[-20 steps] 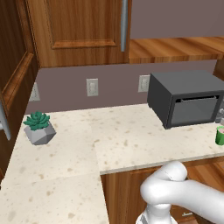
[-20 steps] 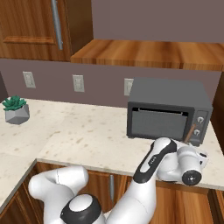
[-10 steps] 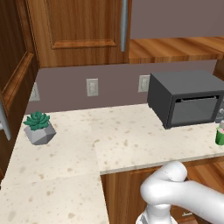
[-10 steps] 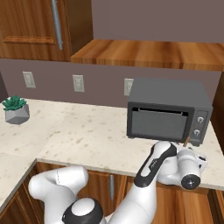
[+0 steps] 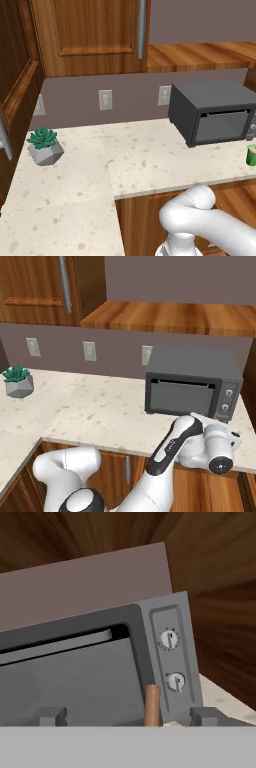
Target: Pick up the straw from the right drawer and put it inside the smoothie cup.
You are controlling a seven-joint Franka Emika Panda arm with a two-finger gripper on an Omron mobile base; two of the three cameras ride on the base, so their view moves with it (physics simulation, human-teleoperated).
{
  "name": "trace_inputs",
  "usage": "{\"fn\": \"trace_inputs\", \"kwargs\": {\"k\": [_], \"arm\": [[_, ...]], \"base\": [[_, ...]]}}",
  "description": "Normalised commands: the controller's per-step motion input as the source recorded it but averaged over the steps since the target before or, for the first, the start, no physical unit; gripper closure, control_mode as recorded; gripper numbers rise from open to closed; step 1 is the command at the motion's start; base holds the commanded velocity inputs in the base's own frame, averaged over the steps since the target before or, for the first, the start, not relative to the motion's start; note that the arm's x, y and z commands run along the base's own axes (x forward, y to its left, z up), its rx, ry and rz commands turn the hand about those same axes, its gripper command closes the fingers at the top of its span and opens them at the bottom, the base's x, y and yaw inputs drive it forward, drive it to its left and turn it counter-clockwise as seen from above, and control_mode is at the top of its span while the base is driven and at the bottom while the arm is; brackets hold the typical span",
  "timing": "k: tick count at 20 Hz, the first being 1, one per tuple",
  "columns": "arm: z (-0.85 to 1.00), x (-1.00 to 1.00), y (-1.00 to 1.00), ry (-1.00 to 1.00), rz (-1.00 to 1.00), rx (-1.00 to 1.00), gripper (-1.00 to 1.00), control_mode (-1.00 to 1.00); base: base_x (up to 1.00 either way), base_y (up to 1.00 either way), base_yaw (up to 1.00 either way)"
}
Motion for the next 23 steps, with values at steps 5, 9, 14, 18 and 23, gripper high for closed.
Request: {"fn": "trace_inputs", "kwargs": {"k": [5,9,14,18,23], "arm": [[0.93,-0.53,0.10,-0.06,-0.04,-0.06,-1.00,-1.00],[0.99,-0.41,0.52,0.00,-0.03,-0.09,-1.00,-1.00],[0.94,-0.35,0.76,0.00,-0.07,-0.13,-1.00,-1.00],[0.69,-0.17,0.94,0.01,-0.11,-0.16,-1.00,-1.00],[0.28,0.00,0.99,0.04,-0.12,-0.17,-1.00,-1.00]], "base": [[0.00,0.00,0.00],[0.00,0.00,0.00],[0.00,0.00,0.00],[0.00,0.00,0.00],[0.00,0.00,0.00]]}}
